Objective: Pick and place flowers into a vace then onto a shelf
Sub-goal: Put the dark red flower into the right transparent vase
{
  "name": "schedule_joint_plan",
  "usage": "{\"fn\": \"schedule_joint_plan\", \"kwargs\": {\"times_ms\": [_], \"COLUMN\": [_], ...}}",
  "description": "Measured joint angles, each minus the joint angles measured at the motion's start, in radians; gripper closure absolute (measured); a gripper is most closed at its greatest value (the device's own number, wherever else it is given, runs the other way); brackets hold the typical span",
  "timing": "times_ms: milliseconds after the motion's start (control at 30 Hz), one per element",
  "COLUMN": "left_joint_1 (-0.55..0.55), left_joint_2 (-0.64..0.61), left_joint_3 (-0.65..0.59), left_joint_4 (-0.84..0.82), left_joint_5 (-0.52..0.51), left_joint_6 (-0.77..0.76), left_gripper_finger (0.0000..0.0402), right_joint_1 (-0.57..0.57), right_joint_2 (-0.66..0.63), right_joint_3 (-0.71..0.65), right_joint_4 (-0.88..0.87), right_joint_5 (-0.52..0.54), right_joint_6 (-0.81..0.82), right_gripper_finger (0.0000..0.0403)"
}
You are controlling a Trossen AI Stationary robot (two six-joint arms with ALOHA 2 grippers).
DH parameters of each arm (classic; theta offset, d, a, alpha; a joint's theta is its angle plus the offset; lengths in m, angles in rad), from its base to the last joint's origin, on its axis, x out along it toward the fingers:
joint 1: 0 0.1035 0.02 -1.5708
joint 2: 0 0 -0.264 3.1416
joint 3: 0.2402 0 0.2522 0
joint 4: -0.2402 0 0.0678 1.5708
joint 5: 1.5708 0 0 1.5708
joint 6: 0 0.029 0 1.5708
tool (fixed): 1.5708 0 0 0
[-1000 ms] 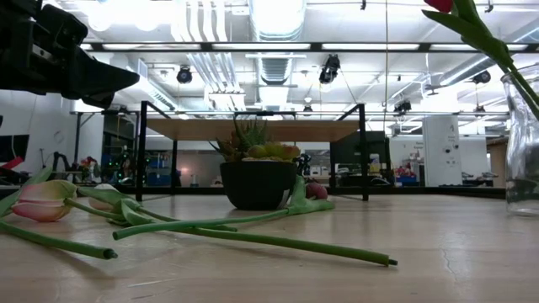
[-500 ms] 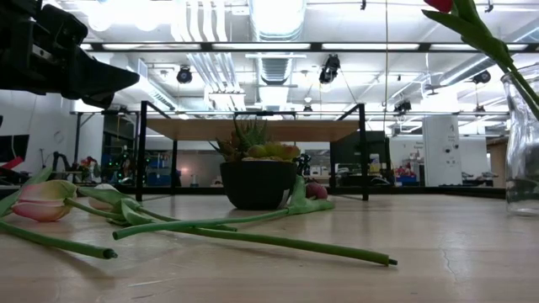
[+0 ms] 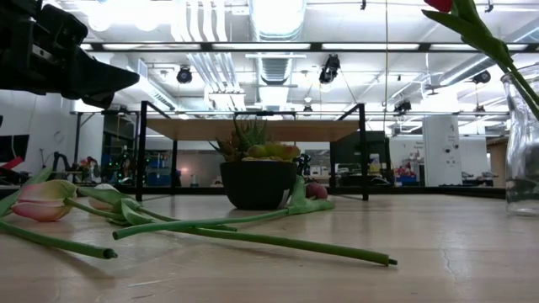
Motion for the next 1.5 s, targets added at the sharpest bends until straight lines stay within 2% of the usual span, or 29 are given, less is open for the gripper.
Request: {"fn": "schedule_joint_plan", "kwargs": {"times_ms": [167, 400, 867, 1000, 1233, 1500], "left_joint_1": [0.0, 0.0, 0.0, 0.0, 0.0, 0.0], "left_joint_2": [0.0, 0.0, 0.0, 0.0, 0.0, 0.0], "left_joint_3": [0.0, 0.0, 0.0, 0.0, 0.0, 0.0], "left_joint_4": [0.0, 0.0, 0.0, 0.0, 0.0, 0.0], "left_joint_5": [0.0, 0.0, 0.0, 0.0, 0.0, 0.0], "left_joint_6": [0.0, 0.0, 0.0, 0.0, 0.0, 0.0], "left_gripper_finger": [0.0402, 0.0402, 0.0402, 0.0402, 0.0402, 0.0402], "right_joint_1": [-0.001, 0.004, 0.014, 0.014, 0.016, 0.017], "right_joint_2": [-0.006, -0.006, -0.005, -0.005, -0.004, -0.003], "right_joint_3": [0.005, -0.003, -0.14, -0.202, -0.326, -0.438], "right_joint_4": [0.007, 0.0, 0.015, 0.079, 0.317, 0.479], "right_joint_5": [0.012, 0.082, 0.136, 0.136, 0.136, 0.136], "right_joint_6": [0.05, 0.187, 0.495, 0.55, 0.534, 0.545], "right_gripper_finger": [0.0192, 0.0198, 0.0219, 0.0223, 0.0224, 0.0225]}}
